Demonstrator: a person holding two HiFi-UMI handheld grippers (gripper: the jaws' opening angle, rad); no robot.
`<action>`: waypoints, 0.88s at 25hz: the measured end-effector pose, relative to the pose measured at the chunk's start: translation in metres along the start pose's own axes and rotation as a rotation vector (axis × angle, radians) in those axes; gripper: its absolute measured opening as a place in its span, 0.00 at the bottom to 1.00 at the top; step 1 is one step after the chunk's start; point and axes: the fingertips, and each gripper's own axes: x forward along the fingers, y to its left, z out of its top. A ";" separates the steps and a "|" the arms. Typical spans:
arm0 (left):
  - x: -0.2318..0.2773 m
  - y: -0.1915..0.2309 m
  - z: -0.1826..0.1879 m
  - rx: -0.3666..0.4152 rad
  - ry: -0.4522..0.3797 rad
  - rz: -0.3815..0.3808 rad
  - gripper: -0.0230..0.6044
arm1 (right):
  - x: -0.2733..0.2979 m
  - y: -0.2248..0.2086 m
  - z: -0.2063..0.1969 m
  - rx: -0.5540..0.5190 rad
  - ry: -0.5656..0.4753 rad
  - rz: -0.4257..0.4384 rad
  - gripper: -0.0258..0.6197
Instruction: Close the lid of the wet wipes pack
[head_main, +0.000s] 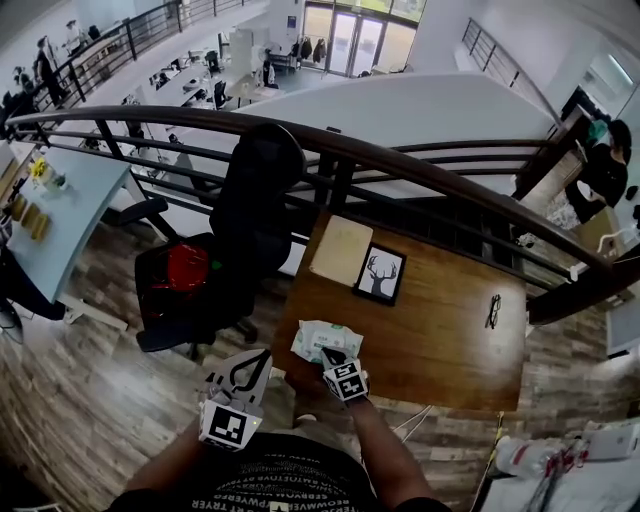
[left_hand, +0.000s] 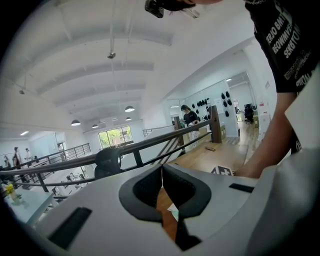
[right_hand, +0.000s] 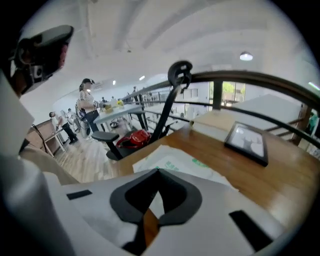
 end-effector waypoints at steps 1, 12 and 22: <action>-0.002 -0.001 0.004 -0.001 -0.007 0.001 0.08 | -0.014 0.001 0.010 -0.006 -0.071 -0.020 0.06; -0.015 0.011 0.044 -0.058 -0.050 0.014 0.08 | -0.231 -0.014 0.084 0.100 -0.449 -0.232 0.06; -0.022 0.001 0.105 -0.065 -0.174 -0.024 0.08 | -0.354 -0.004 0.161 -0.083 -0.560 -0.361 0.06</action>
